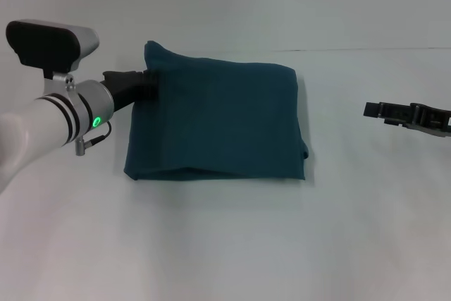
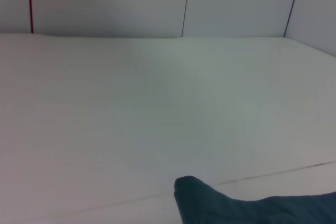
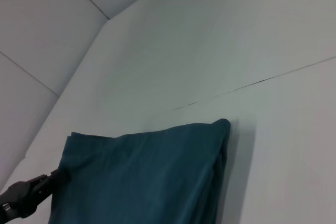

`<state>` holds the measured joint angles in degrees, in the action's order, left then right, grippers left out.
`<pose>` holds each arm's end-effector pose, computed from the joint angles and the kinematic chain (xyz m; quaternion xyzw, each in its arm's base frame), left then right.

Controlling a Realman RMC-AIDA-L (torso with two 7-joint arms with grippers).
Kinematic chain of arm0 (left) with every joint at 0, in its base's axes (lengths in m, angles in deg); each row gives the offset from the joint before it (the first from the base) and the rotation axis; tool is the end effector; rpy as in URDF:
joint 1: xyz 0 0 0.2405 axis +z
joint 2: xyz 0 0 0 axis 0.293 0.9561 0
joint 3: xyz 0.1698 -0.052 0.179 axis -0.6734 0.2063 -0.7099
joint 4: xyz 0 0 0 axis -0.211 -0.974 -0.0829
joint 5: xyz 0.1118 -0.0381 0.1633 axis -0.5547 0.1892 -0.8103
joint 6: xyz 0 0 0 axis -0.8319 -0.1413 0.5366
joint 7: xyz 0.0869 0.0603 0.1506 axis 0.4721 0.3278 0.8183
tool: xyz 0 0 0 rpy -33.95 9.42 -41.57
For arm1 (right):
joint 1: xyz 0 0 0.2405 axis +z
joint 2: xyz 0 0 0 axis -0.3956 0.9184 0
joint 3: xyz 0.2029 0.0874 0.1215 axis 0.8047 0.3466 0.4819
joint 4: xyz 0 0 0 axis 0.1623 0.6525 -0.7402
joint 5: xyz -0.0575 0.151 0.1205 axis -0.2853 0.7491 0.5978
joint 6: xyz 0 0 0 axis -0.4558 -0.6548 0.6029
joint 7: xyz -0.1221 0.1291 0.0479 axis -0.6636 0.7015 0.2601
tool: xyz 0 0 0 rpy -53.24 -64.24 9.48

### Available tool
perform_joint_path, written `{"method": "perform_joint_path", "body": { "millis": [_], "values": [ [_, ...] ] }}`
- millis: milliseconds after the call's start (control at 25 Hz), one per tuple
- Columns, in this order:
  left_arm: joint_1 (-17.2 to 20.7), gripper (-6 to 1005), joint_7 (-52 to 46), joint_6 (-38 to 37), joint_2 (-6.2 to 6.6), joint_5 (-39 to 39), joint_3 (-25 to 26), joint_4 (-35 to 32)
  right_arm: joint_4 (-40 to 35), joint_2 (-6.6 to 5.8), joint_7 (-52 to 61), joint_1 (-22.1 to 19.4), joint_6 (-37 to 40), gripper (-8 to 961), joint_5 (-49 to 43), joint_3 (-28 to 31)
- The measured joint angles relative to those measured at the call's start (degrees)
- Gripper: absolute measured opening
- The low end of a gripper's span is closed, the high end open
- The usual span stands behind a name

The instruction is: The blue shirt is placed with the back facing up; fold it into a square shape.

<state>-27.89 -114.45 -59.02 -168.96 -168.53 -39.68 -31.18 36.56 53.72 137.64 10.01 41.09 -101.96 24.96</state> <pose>-0.2464 0.4660 -0.0693 -0.8107 -0.3641 -0.1664 0.4272 0.2953 0.3948 0.0084 -0.7610 0.5592 0.2402 0.2245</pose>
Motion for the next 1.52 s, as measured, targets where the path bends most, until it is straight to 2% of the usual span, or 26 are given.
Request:
{"method": "perform_joint_path", "body": {
  "millis": [1240,1520],
  "values": [
    [-0.83,28,0.0,-0.43,0.09,-0.01,-0.06,-1.49,-0.18,0.05,-0.52,0.41,0.12,732,0.68,0.0],
    [0.16,27,-0.01,-0.46,-0.05,-0.02,0.18,-2.53,-0.18,0.04,-0.53,0.55,-0.1,733,0.68,0.0]
  ]
}}
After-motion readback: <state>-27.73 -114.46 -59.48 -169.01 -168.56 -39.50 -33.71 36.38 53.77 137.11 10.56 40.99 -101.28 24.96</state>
